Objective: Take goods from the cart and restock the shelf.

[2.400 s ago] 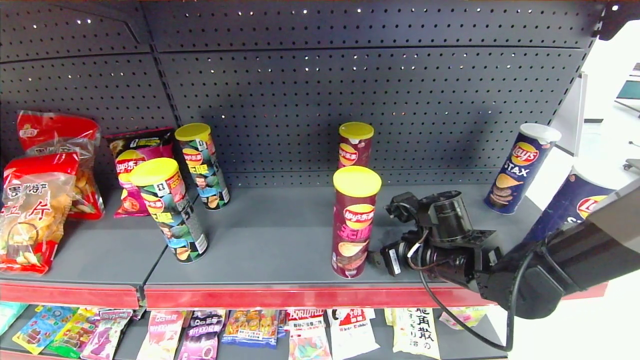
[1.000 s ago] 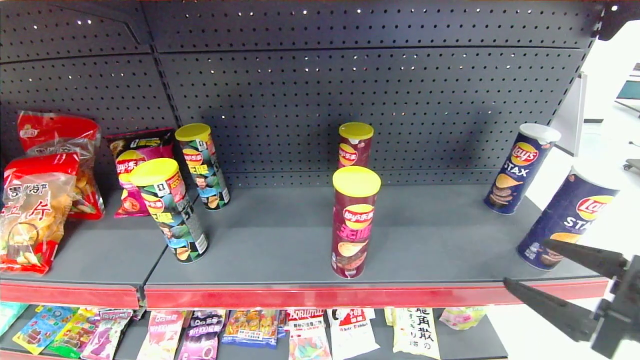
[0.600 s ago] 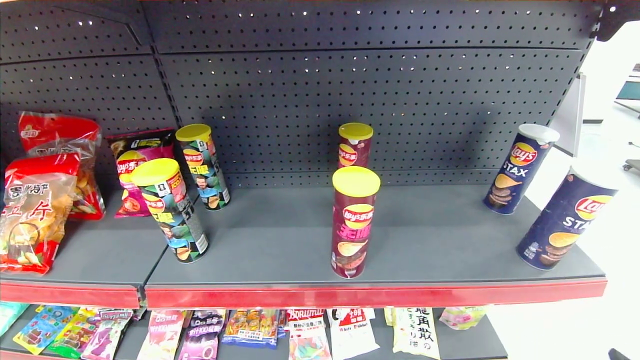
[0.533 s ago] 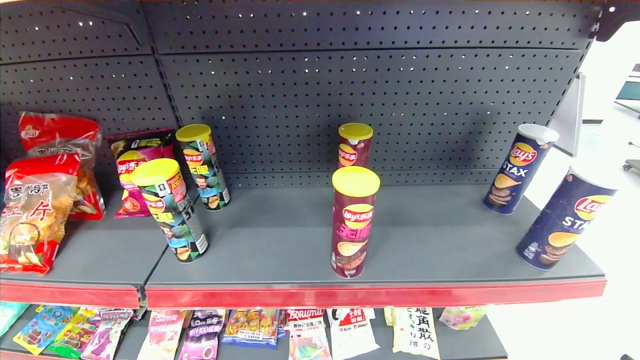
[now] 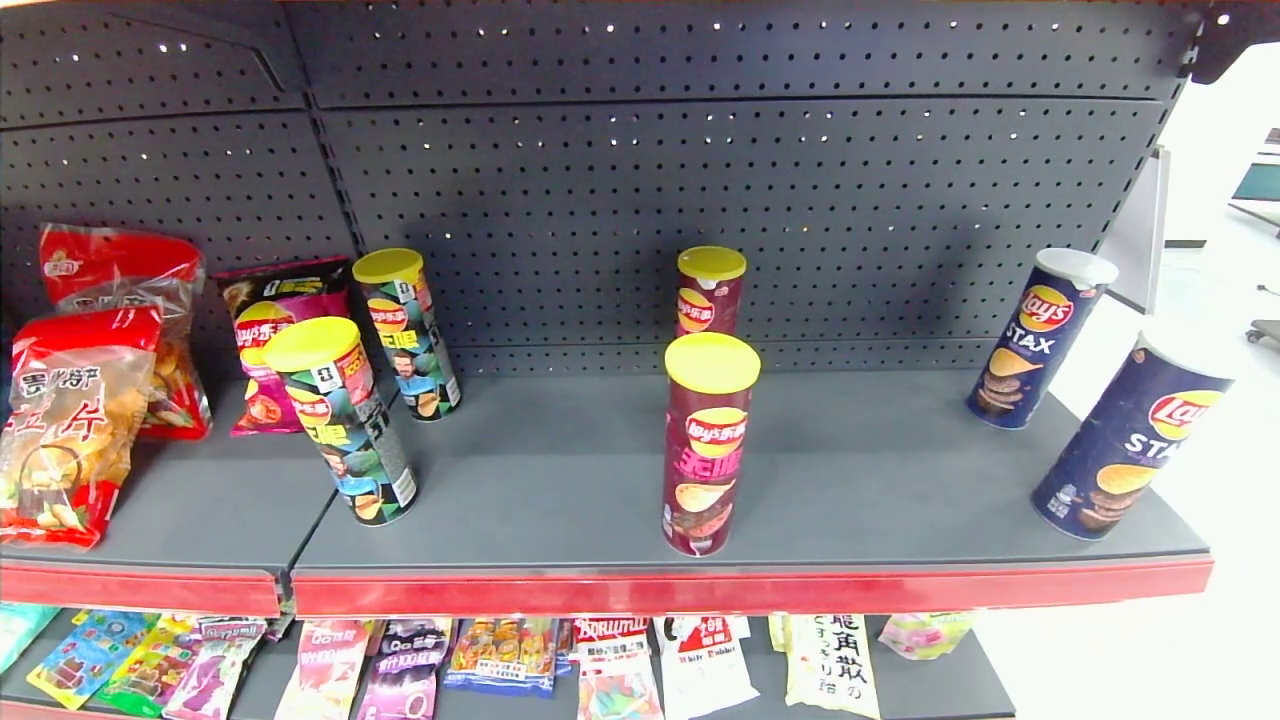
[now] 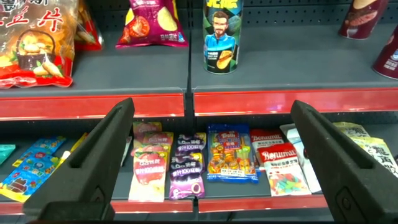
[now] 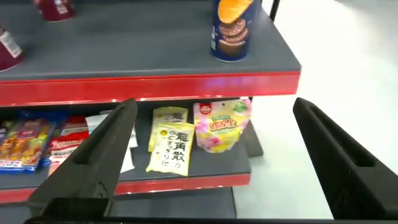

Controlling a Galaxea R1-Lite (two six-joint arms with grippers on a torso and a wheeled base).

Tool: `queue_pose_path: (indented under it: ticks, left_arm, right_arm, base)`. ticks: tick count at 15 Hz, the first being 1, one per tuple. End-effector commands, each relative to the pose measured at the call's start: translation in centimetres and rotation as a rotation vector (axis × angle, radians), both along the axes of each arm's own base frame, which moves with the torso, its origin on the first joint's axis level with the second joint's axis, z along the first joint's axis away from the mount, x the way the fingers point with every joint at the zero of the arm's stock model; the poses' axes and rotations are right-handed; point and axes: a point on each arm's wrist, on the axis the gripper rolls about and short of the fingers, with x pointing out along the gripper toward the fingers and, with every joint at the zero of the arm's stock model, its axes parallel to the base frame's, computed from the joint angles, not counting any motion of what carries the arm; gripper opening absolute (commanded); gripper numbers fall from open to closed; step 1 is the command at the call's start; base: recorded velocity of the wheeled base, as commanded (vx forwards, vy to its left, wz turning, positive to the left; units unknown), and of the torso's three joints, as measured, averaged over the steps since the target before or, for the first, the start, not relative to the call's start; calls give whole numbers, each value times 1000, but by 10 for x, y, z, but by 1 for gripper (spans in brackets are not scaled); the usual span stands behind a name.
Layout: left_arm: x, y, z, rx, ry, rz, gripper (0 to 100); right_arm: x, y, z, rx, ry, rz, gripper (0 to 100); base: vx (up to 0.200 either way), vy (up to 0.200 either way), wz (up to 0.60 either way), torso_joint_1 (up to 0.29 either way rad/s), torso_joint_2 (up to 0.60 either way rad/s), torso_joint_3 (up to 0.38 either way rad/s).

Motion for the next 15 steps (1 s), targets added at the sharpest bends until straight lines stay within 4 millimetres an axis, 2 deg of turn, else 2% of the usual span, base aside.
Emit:
queue_pose_path:
  ticks: [1, 4, 6, 15]
  left_arm:
    - [0, 0, 0, 0, 1, 1, 100]
    - [0, 0, 0, 0, 1, 1, 100]
    - [0, 0, 0, 0, 1, 0, 100]
    - [0, 0, 0, 1, 1, 0, 100]
  right_arm:
    - [-1, 2, 0, -2, -4, -168, 100]
    - [-2, 4, -1, 0, -40, -96, 100]
    - [-2, 8, -5, 14, -13, 83, 100]
    - [-2, 8, -7, 28, 6, 89, 100]
  base:
    - [0, 0, 0, 0, 0, 0]
    - [0, 0, 0, 0, 0, 0]
    - [0, 0, 0, 0, 0, 0]
    - [0, 0, 0, 0, 0, 0]
